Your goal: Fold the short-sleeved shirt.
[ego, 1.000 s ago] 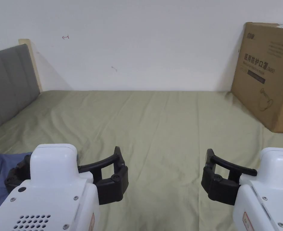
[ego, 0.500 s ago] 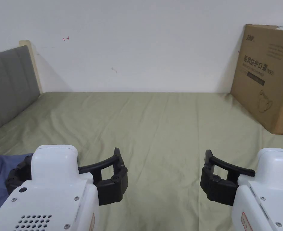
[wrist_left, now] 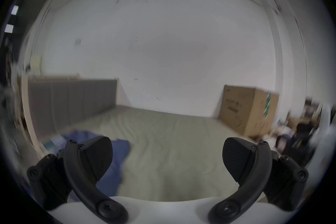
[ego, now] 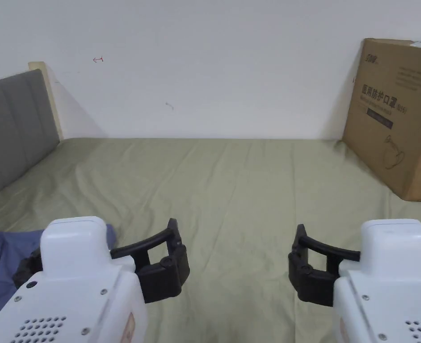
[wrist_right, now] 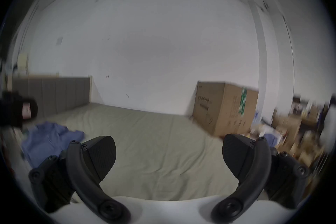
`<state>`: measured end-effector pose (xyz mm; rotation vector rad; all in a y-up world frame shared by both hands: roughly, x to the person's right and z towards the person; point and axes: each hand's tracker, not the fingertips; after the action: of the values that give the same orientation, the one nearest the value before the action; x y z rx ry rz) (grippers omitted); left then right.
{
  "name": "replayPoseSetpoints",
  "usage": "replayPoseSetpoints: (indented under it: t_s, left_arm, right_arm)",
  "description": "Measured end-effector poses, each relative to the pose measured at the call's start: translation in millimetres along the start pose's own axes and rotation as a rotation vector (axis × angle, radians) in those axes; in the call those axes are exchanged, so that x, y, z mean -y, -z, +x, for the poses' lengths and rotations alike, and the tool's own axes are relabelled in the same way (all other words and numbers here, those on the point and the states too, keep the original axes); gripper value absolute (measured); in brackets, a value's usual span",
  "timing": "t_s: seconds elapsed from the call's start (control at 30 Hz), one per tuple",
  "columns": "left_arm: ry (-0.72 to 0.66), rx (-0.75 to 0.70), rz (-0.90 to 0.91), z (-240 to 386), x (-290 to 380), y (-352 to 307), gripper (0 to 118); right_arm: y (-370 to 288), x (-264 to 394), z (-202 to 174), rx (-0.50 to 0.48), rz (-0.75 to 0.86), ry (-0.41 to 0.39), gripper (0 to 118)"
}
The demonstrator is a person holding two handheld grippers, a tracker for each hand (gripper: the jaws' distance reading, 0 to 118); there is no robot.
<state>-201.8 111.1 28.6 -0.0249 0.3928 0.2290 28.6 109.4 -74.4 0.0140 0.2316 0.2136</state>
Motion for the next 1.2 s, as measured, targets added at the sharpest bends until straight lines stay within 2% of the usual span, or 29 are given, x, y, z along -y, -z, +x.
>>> replayPoseSetpoints:
  t_s: [0.13, 0.23, 0.27, 0.33, 0.4, 0.47, 0.5, 0.57, 0.63, 0.7, 0.73, 0.83, 0.9, 0.97, 1.07, 1.2]
  left_arm:
    - [-0.501, 0.176, -0.021, -31, 10, 5, 118]
    - [-0.726, 0.174, -0.059, -46, 24, 11, 118]
    - [-0.753, 0.165, -0.065, -50, 29, 13, 118]
    - [-0.818, 0.138, -0.093, -57, 39, 16, 118]
    - [-0.898, 0.124, -0.119, -64, 48, 18, 118]
    - [-0.902, 0.098, -0.14, -72, 51, 22, 118]
    - [-0.865, 0.066, -0.135, -72, 49, 22, 118]
    - [-0.673, -0.004, -0.088, -66, 36, 19, 118]
    - [-0.393, -0.081, -0.047, -49, 19, 17, 118]
    - [-0.163, -0.117, -0.006, -33, 10, 16, 118]
    - [-0.051, -0.13, 0.016, -19, 7, 11, 118]
    - [0.185, -0.132, 0.066, 1, 8, 7, 118]
    - [0.288, -0.141, 0.074, 10, 13, 4, 118]
    - [0.314, -0.158, 0.087, 15, 24, 5, 118]
    - [0.292, -0.116, 0.042, 13, 31, 6, 118]
    - [0.235, -0.11, 0.054, 12, 24, 4, 118]
  right_arm:
    - [-12, 4, -34, 0.037, 0.111, -0.399, 116]
    - [-22, 16, -58, 0.024, 0.183, -0.687, 116]
    - [-22, 20, -65, 0.027, 0.197, -0.763, 116]
    - [-24, 26, -74, -0.001, 0.198, -0.825, 116]
    - [-25, 25, -74, -0.043, 0.175, -0.747, 116]
    - [-26, 15, -70, -0.091, 0.129, -0.626, 116]
    - [-26, 11, -68, -0.092, 0.119, -0.564, 116]
    - [-22, 6, -58, -0.084, 0.106, -0.448, 116]
    - [-19, -3, -45, -0.082, 0.064, -0.252, 116]
    - [-11, -6, -27, -0.129, 0.012, -0.008, 116]
    - [-7, -5, -17, -0.148, -0.025, 0.146, 116]
    - [7, 9, 6, -0.176, -0.125, 0.484, 116]
    - [13, 22, 14, -0.151, -0.167, 0.548, 116]
    - [19, 30, 13, -0.102, -0.195, 0.542, 116]
    - [19, 32, 14, -0.12, -0.167, 0.502, 116]
    - [11, 22, 7, -0.089, -0.076, 0.376, 116]
